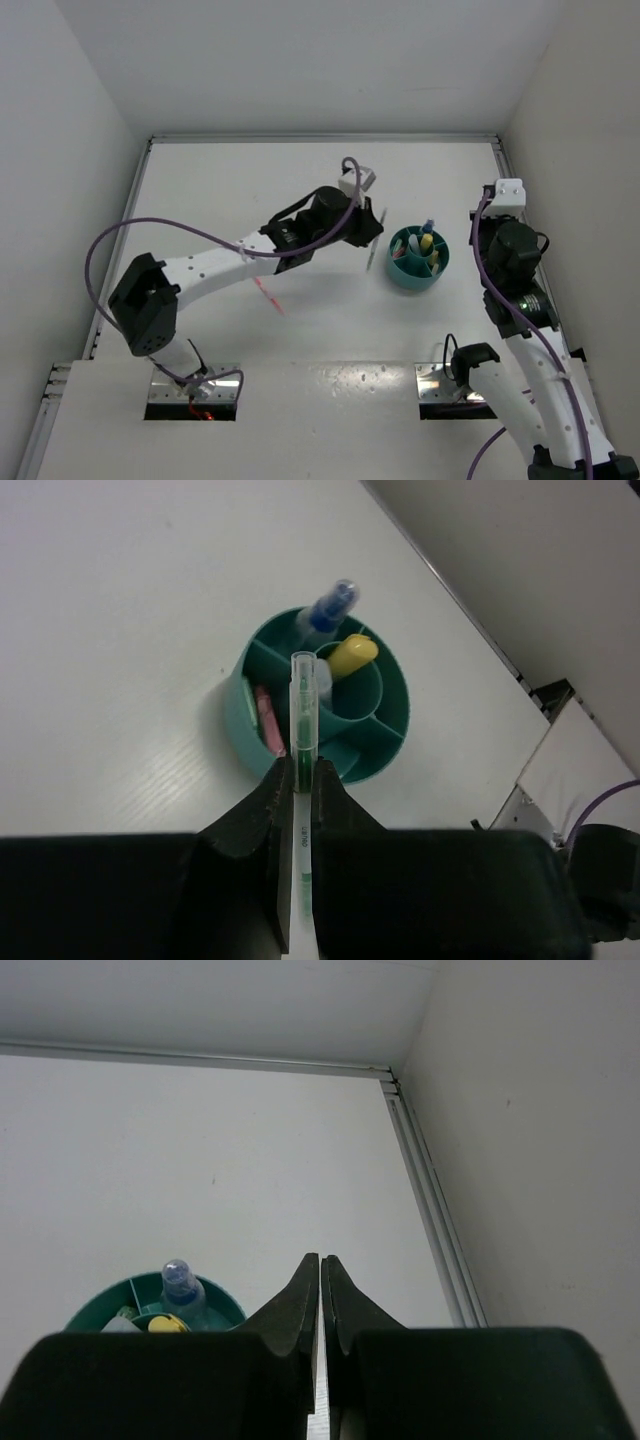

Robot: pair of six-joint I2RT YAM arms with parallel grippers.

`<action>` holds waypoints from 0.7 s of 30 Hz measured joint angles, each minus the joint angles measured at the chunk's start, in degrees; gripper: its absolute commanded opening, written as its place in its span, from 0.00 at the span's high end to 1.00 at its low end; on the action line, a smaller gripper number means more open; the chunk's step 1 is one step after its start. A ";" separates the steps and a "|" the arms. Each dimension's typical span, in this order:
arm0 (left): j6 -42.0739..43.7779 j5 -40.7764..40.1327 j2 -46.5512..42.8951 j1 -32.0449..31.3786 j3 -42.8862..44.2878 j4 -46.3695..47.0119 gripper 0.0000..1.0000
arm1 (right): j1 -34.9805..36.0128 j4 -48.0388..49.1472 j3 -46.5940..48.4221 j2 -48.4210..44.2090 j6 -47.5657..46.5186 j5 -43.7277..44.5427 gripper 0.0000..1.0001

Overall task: Sort the stationery into containers
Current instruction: Place the stationery into the container

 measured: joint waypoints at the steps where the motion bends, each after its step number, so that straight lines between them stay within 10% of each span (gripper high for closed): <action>1: 2.12 0.15 1.31 -1.09 0.85 1.51 1.00 | 0.00 0.00 0.00 0.13 0.00 0.00 0.97; 21: 16.79 -29.14 13.77 -13.90 -3.74 42.16 1.00 | 0.00 0.26 -0.48 0.46 -0.37 0.46 0.96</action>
